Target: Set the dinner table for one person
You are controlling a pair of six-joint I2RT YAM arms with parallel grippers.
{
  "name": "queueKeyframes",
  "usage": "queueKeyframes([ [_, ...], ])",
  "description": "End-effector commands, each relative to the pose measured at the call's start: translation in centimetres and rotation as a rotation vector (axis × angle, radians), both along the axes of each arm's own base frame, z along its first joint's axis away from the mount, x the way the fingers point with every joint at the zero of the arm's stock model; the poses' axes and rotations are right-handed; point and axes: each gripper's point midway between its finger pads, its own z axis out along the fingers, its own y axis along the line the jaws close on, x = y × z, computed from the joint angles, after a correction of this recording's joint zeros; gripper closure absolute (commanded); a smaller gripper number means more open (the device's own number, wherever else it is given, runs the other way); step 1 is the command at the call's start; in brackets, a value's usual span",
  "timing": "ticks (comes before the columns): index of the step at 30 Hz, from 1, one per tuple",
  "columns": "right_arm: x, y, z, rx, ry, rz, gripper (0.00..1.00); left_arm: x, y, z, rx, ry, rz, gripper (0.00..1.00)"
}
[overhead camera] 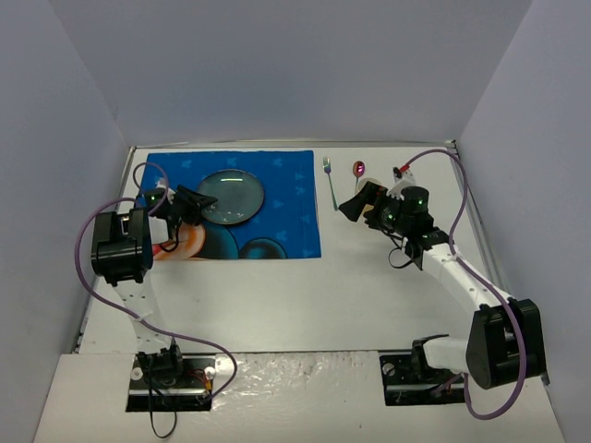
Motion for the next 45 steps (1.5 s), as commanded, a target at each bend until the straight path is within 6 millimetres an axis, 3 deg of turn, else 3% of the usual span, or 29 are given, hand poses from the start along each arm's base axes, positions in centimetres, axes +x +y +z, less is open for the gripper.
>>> queueKeyframes([
  [1, 0.5, -0.2, 3.6, 0.022, -0.120, -0.004, 0.04, 0.7, 0.5, 4.0, 0.053, -0.069, -0.001, 0.45],
  [4, 0.4, -0.5, 3.8, 0.005, -0.126, -0.014, 0.04, 0.2, 0.8, 4.1, 0.083, -0.032, 0.004, 0.33],
  [9, 0.2, -1.2, 4.0, -0.029, -0.129, -0.037, 0.04, -0.9, 1.6, 3.9, 0.161, 0.069, 0.011, 0.20],
  [13, 0.1, -2.0, 3.9, -0.065, -0.124, -0.068, 0.04, -1.8, 2.6, 4.2, 0.225, 0.140, 0.034, 0.16],
  [17, 0.4, -3.1, 3.5, -0.119, -0.098, -0.113, 0.04, -4.4, 4.8, 3.5, 0.370, 0.284, 0.084, 0.15],
  [22, 0.8, -5.0, 2.1, -0.238, -0.041, -0.172, 0.04, -6.6, 7.5, 6.9, 0.549, 0.281, 0.133, 0.12],
  [28, 3.0, -7.3, 2.3, -0.415, -0.031, -0.223, 0.04, -9.2, 9.0, 12.5, 0.733, 0.185, 0.104, 0.10],
  [31, 4.5, -7.9, 1.2, -0.495, -0.004, -0.214, 0.05, -11.1, 9.2, 14.9, 0.820, 0.140, 0.055, 0.03],
  [36, 7.0, -7.6, 0.3, -0.601, -0.014, -0.091, 0.09, -13.4, 9.1, 16.9, 0.896, 0.066, 0.062, 0.03],
  [45, 8.7, -9.2, -4.8, -0.683, 0.090, 0.062, 0.18, -16.2, 5.9, 16.0, 1.103, -0.033, -0.064, 0.03],
])
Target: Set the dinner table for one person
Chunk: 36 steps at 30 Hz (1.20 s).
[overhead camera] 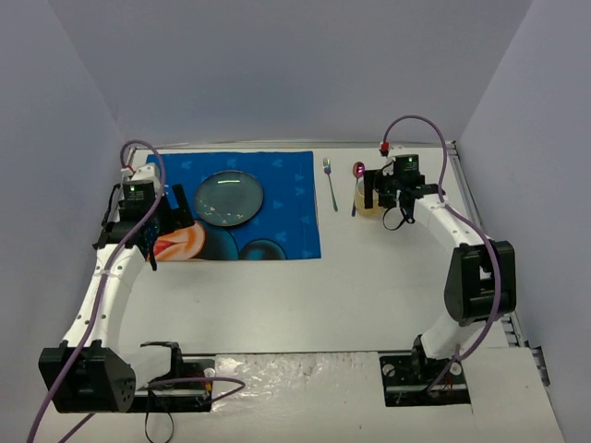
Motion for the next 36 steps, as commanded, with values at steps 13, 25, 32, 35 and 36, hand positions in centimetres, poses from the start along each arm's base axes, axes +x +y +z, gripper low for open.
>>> queueKeyframes([
  [13, 1.6, 0.3, -3.2, -0.035, 0.062, 0.162, 0.39, 0.4, -0.8, -0.2, 0.106, -0.014, -0.069, 0.03],
  [25, 2.3, -0.4, -3.5, -0.081, 0.056, 0.154, 0.62, 0.6, -1.1, -0.6, 0.098, -0.002, -0.076, 0.03],
  [32, 2.7, -0.7, -3.0, -0.105, 0.035, 0.157, 0.86, 0.6, -1.0, -0.6, 0.098, -0.002, -0.076, 0.03],
  [35, 2.8, -0.9, -2.3, -0.120, 0.018, 0.152, 0.96, 0.7, -1.1, -0.6, 0.096, -0.002, -0.078, 0.03],
  [36, 2.8, -0.9, -1.8, -0.124, 0.004, 0.153, 1.00, 0.6, -1.1, -0.6, 0.094, -0.001, -0.078, 0.03],
])
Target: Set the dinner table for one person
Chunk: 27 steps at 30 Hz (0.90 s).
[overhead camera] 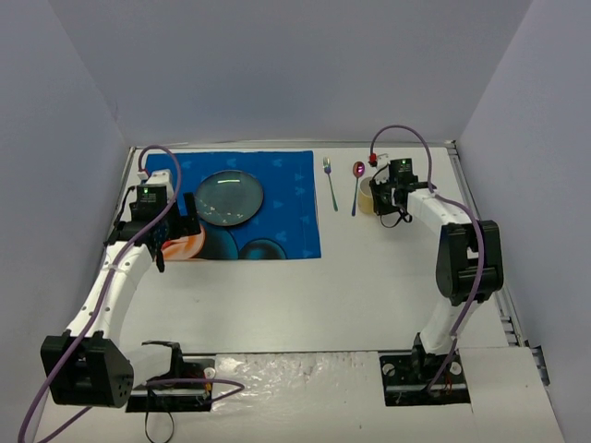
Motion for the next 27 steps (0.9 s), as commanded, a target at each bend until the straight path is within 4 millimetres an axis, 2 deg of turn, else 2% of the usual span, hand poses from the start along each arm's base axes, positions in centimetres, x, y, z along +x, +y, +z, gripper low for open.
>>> queueKeyframes([
  [1, 2.4, -0.1, 4.6, -0.024, -0.143, 0.002, 1.00, 1.4, 0.0, 2.2, 0.001, -0.080, -0.005, 0.03],
  [4, 2.5, 0.3, 5.7, -0.028, -0.169, 0.011, 1.00, 1.4, -0.1, 2.2, -0.002, -0.079, -0.007, 0.03],
  [7, 3.0, 1.2, 8.0, -0.023, -0.224, 0.037, 1.00, 1.4, -0.1, 2.2, -0.006, -0.079, -0.008, 0.03],
  [12, 4.1, 4.2, 12.2, 0.010, -0.317, 0.116, 1.00, 1.5, -0.2, 2.1, -0.008, -0.077, -0.011, 0.03],
  [14, 5.1, 6.2, 13.8, 0.034, -0.352, 0.162, 1.00, 1.6, -0.2, 2.0, -0.007, -0.073, -0.009, 0.03],
  [23, 9.8, 13.2, 15.6, 0.094, -0.425, 0.298, 1.00, 1.6, 0.0, 1.6, 0.002, -0.060, -0.004, 0.03],
  [27, 11.9, 15.7, 16.6, 0.149, -0.482, 0.328, 1.00, 1.6, 0.0, 1.4, 0.002, -0.053, -0.004, 0.03],
])
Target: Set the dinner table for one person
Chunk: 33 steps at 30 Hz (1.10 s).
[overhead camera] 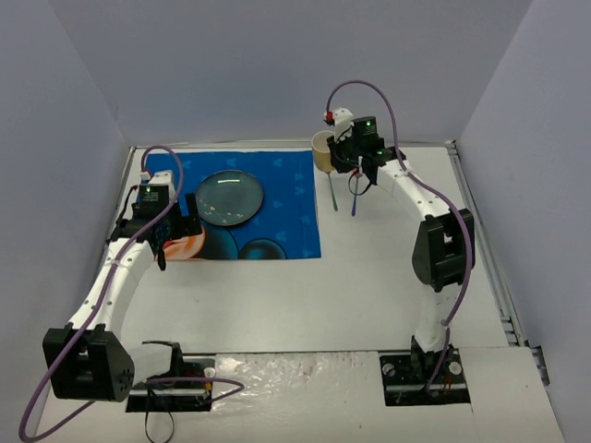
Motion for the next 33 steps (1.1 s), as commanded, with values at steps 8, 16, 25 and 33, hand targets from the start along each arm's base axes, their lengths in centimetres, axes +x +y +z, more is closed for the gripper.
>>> queueKeyframes([
  [8, 5.8, 6.5, 5.7, 0.147, -0.252, 0.105, 1.00, 1.5, 0.2, 2.0, 0.010, -0.071, 0.003, 0.03],
  [16, 7.5, 8.2, 3.5, 0.150, -0.261, 0.124, 1.00, 1.4, 0.1, 1.6, 0.005, -0.058, -0.003, 0.03],
  [25, 8.3, 9.7, 2.4, 0.164, -0.289, 0.148, 1.00, 1.4, 0.1, 1.5, 0.007, -0.054, -0.005, 0.03],
  [33, 8.7, 10.2, 2.0, 0.169, -0.294, 0.154, 1.00, 1.4, 0.0, 1.5, 0.004, -0.052, -0.007, 0.03],
])
